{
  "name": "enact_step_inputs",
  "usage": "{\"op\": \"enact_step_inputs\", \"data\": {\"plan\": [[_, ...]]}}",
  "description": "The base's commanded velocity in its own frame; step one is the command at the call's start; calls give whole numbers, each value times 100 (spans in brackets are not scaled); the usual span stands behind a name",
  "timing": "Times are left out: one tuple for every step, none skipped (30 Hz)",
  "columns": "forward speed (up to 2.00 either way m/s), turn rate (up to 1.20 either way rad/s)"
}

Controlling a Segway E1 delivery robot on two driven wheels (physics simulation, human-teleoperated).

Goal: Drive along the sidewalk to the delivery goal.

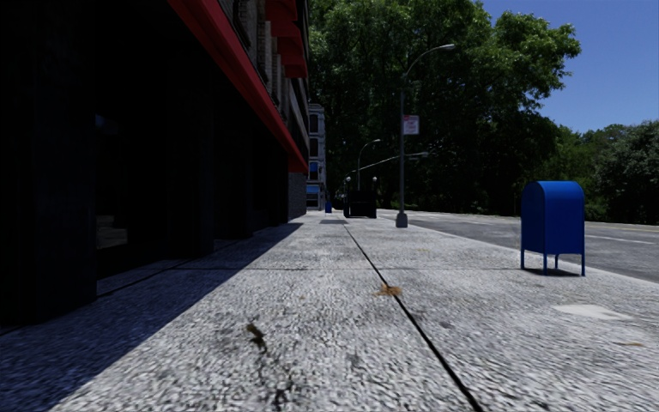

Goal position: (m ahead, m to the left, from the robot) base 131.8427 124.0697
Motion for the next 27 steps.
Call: {"op": "enact_step_inputs", "data": {"plan": [[200, 0], [200, 0], [200, 0], [200, 0], [200, 0], [200, 0], [200, 0], [200, 0], [200, 0], [200, 0], [200, 0], [200, 0], [200, 0], [200, 0], [200, 0], [200, 0], [200, 0], [200, 0], [200, 0], [200, 0], [200, 0], [200, 0], [200, 0], [200, 0], [200, 0], [200, 0], [200, 0]]}}
